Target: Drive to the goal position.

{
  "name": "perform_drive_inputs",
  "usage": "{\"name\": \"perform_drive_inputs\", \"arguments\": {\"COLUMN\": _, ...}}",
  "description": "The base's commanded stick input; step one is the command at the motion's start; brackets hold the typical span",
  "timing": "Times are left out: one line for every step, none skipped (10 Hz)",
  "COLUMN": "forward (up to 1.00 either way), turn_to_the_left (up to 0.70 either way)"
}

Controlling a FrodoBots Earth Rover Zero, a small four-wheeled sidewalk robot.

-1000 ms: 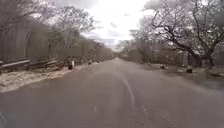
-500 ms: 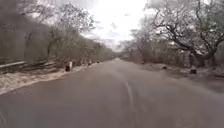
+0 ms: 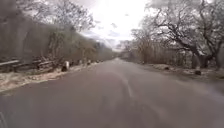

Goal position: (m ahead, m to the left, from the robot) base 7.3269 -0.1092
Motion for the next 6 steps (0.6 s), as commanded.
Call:
{"name": "perform_drive_inputs", "arguments": {"forward": 0.7, "turn_to_the_left": 0.0}}
{"name": "perform_drive_inputs", "arguments": {"forward": 0.7, "turn_to_the_left": 0.0}}
{"name": "perform_drive_inputs", "arguments": {"forward": 0.7, "turn_to_the_left": 0.0}}
{"name": "perform_drive_inputs", "arguments": {"forward": 0.7, "turn_to_the_left": 0.0}}
{"name": "perform_drive_inputs", "arguments": {"forward": 0.7, "turn_to_the_left": 0.0}}
{"name": "perform_drive_inputs", "arguments": {"forward": 0.7, "turn_to_the_left": 0.0}}
